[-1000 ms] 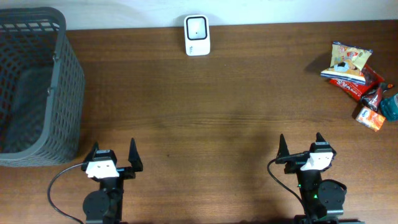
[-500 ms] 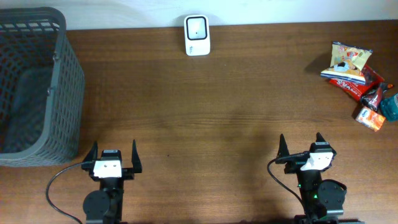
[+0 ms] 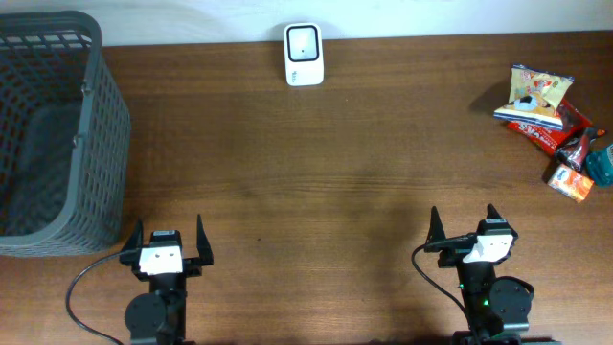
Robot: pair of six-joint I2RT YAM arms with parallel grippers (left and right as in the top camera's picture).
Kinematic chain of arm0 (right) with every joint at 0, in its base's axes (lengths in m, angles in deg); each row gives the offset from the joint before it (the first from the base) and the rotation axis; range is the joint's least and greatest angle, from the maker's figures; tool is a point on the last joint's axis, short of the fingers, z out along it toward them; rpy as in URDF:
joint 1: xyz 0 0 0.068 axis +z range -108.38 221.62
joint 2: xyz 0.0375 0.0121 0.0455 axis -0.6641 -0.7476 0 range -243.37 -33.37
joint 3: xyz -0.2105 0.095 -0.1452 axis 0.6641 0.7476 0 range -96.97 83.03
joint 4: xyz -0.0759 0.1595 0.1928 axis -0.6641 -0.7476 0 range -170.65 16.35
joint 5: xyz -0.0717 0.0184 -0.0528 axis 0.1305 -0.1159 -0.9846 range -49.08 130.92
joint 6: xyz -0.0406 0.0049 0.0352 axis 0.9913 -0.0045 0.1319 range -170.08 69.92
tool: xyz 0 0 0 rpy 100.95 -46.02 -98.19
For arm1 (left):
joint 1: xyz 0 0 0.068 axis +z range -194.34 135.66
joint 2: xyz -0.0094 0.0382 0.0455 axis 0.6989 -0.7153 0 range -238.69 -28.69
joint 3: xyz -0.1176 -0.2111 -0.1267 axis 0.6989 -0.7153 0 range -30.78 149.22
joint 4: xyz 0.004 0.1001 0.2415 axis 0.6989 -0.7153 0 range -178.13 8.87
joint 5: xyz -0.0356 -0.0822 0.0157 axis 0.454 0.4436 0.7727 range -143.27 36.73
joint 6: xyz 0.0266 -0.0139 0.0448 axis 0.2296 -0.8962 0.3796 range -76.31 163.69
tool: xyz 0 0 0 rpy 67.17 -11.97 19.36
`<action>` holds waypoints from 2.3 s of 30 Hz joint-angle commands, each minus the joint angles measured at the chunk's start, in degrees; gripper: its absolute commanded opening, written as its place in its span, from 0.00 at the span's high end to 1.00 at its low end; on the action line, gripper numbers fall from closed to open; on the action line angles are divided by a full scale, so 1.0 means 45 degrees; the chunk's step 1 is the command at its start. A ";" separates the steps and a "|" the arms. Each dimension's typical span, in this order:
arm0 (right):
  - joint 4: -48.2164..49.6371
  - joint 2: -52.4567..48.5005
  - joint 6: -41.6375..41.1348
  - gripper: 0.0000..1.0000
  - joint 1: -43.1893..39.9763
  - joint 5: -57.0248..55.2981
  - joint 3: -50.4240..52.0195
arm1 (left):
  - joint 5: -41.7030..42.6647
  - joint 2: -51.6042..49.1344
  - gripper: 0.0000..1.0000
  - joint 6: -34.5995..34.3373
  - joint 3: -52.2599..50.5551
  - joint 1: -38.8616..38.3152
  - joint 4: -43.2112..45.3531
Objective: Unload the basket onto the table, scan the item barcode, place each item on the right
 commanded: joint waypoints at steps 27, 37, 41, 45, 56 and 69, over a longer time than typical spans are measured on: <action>-0.0019 0.0087 -0.0131 0.01 0.0083 -0.0107 0.0117 | 0.0447 0.0131 0.01 -0.0942 -0.0126 0.0078 -0.0019; -0.0019 0.0087 -0.0131 0.01 0.0083 -0.0107 0.0117 | 0.0471 0.0131 0.01 -0.0942 -0.0117 0.0078 -0.0010; -0.0019 0.0087 -0.0131 0.01 0.0083 -0.0107 0.0117 | 0.0471 0.0131 0.01 -0.0942 -0.0117 0.0078 -0.0010; -0.0019 0.0087 -0.0131 0.01 0.0083 -0.0112 0.0117 | 0.0471 0.0131 0.01 -0.0942 -0.0117 0.0078 -0.0010; -0.0019 0.0087 -0.0131 0.02 0.0083 -0.0107 0.0117 | 0.0471 0.0131 0.01 -0.0942 -0.0117 0.0078 -0.0010; -0.0019 0.0087 -0.0131 0.01 0.0083 -0.0112 0.0117 | 0.0471 0.0131 0.01 -0.0942 -0.0117 0.0078 -0.0010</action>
